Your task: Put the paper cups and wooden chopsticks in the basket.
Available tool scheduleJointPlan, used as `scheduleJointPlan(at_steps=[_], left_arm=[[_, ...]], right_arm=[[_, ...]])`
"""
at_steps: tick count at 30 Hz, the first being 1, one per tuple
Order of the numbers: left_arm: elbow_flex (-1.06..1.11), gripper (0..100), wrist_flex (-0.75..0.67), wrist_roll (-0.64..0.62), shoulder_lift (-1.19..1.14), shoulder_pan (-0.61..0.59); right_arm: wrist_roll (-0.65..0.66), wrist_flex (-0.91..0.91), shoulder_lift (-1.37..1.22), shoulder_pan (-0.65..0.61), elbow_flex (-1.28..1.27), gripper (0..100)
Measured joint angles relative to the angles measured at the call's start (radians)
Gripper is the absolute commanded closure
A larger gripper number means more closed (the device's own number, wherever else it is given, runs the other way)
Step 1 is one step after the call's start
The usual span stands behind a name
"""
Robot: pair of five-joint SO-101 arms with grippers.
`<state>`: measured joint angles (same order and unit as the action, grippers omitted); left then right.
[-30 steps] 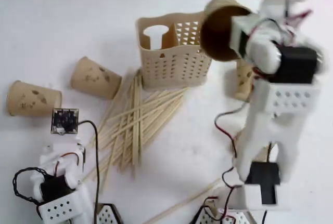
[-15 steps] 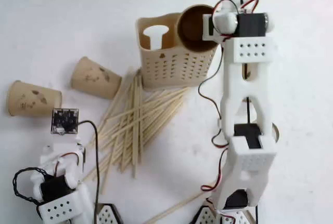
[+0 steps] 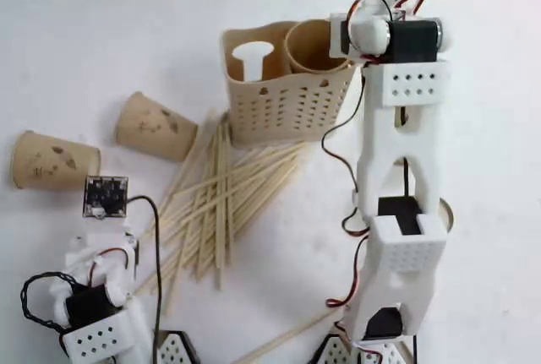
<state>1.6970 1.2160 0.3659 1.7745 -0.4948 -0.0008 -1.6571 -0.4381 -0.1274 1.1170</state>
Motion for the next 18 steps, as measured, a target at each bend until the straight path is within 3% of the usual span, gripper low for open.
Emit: scheduleJointPlan(at_steps=[4, 11, 18], left_arm=[[0.000, 88, 0.000, 0.000, 0.000, 0.000], [0.000, 88, 0.000, 0.000, 0.000, 0.000], [0.000, 88, 0.000, 0.000, 0.000, 0.000]], right_arm=[[0.000, -0.058, 0.000, 0.028, 0.110, 78.0], [0.003, -0.061, 0.008, 0.210, 0.084, 84.3], [0.216, -0.061, 0.106, 0.381, -0.226, 84.3]])
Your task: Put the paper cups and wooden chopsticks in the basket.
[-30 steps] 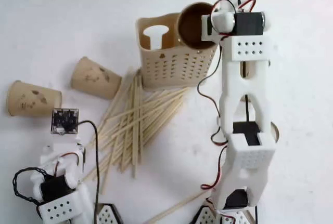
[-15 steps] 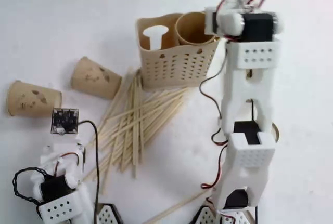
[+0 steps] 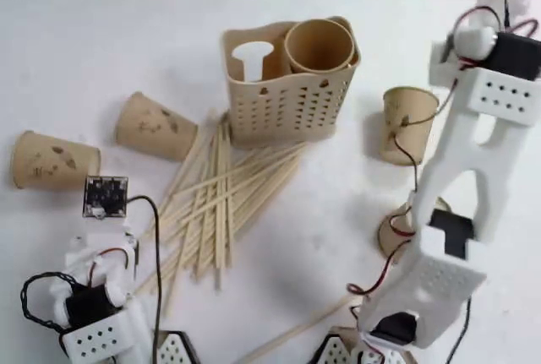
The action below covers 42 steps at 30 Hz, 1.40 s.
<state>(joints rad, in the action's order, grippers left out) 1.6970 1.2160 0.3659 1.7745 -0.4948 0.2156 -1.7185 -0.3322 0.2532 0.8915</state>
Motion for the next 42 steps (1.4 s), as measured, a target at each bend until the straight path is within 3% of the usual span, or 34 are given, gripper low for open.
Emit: scheduleJointPlan(at_steps=[14, 20, 26, 31, 35, 42], left_arm=[[0.000, 88, 0.000, 0.000, 0.000, 0.000], [0.000, 88, 0.000, 0.000, 0.000, 0.000], [0.000, 88, 0.000, 0.000, 0.000, 0.000], [0.000, 88, 0.000, 0.000, 0.000, 0.000], [0.000, 88, 0.000, 0.000, 0.000, 0.000], [0.000, 88, 0.000, 0.000, 0.000, 0.000]], right_arm=[[0.595, 0.002, 0.497, 0.049, -0.895, 84.3], [0.744, 0.002, 0.832, 0.049, -1.212, 84.6], [0.789, 0.097, 0.931, 0.046, -1.439, 84.6], [0.792, 0.262, 0.827, 0.117, -1.464, 84.5], [0.781, 0.336, 0.663, 0.189, -1.343, 84.4], [0.654, 0.373, 0.315, 0.299, -0.974, 84.4]])
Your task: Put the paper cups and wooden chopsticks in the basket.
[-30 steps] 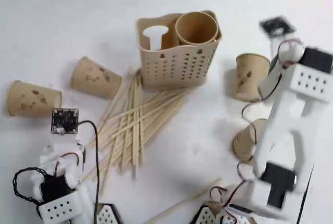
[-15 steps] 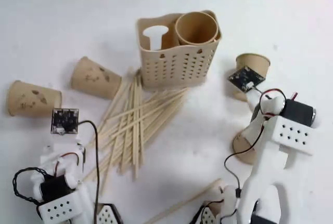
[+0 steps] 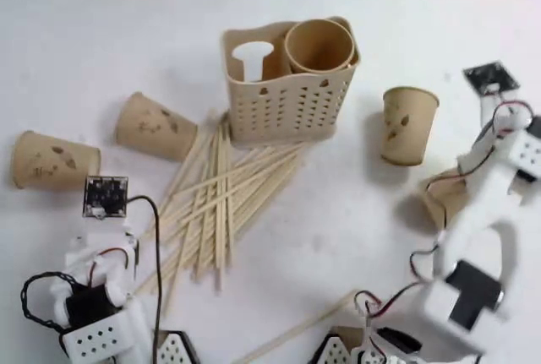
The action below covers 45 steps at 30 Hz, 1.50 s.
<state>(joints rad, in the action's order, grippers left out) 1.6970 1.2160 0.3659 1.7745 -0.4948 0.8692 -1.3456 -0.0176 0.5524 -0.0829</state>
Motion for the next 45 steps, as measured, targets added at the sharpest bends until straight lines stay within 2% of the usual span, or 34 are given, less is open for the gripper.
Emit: scheduleJointPlan(at_steps=[5, 14, 27, 38, 45], left_arm=[[0.000, 88, 0.000, 0.000, 0.000, 0.000], [0.000, 88, 0.000, 0.000, 0.000, 0.000], [0.000, 88, 0.000, 0.000, 0.000, 0.000], [0.000, 88, 0.000, 0.000, 0.000, 0.000], [0.000, 88, 0.000, 0.000, 0.000, 0.000]], right_arm=[[-0.051, -0.041, -0.164, 0.032, 0.249, 84.3], [-0.057, -0.241, -0.181, 0.044, 0.620, 84.2], [-0.057, -0.239, -0.367, 0.072, 0.635, 84.2], [-0.057, -0.293, -0.368, 0.071, 0.635, 84.2], [-0.057, -0.356, -0.368, 0.025, 0.635, 84.3]])
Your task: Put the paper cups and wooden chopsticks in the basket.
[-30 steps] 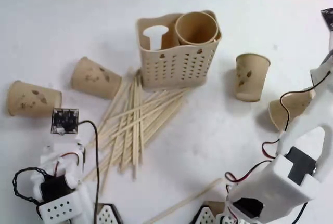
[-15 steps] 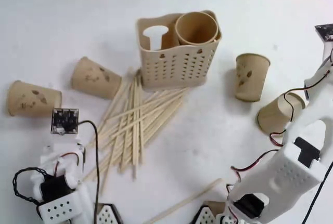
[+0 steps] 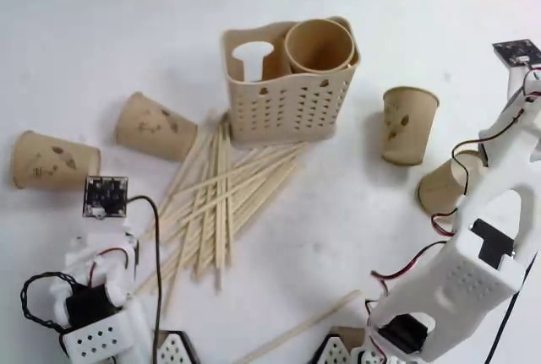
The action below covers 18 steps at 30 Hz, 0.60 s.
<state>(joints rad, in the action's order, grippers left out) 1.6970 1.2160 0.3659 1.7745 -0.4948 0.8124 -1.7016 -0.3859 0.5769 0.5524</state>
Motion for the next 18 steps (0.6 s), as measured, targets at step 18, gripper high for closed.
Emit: scheduleJointPlan(at_steps=[18], left_arm=[[0.000, 88, 0.000, 0.000, 0.000, 0.000]], right_arm=[[0.000, 0.158, -0.190, 0.107, 0.112, 84.3]])
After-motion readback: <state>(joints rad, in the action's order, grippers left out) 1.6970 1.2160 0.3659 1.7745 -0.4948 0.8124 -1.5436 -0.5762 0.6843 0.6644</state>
